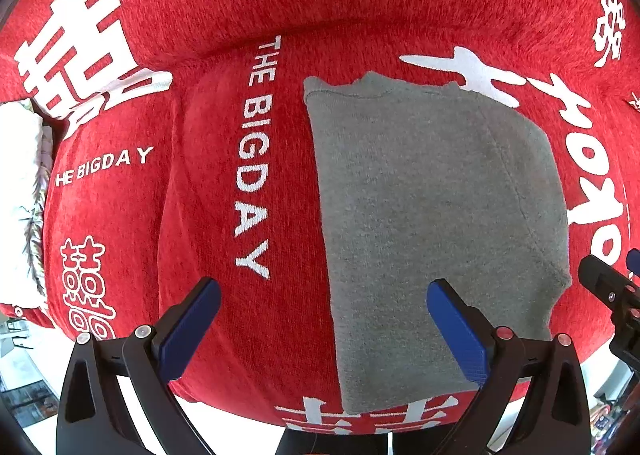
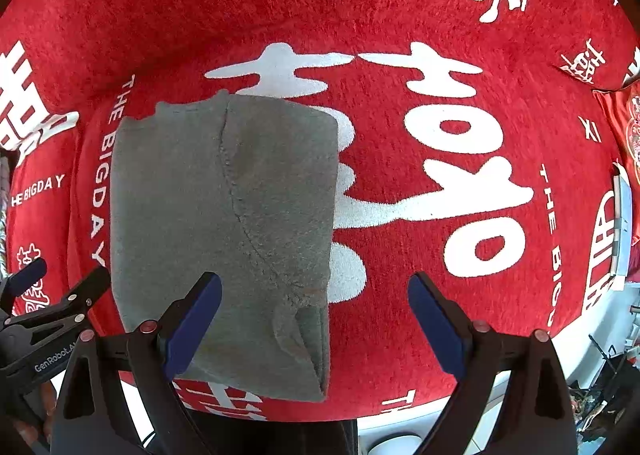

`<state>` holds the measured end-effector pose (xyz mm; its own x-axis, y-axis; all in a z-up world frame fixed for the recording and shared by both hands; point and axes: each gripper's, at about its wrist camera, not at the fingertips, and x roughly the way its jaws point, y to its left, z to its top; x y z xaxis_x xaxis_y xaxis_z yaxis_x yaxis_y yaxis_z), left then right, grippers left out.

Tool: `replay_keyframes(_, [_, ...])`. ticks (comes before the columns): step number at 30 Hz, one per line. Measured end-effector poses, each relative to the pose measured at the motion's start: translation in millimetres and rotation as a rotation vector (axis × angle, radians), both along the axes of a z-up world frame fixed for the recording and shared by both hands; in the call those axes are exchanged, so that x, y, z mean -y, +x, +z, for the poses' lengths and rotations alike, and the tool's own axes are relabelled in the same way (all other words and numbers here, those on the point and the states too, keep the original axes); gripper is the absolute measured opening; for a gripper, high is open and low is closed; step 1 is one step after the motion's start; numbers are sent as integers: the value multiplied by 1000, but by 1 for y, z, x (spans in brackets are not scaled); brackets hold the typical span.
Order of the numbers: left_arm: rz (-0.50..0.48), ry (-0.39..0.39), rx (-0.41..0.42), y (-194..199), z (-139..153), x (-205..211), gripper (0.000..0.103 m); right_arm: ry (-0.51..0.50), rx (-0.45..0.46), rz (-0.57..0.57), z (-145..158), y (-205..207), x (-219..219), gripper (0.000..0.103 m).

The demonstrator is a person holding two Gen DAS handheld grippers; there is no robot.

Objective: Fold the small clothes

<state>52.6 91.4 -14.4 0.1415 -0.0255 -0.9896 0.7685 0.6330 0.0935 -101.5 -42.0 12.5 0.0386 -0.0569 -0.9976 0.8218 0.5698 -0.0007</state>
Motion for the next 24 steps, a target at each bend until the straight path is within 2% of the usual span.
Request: replay_keyframes(24, [-5,5,4,-2,-4,4,103,10,-8,8,-5,0,2,95])
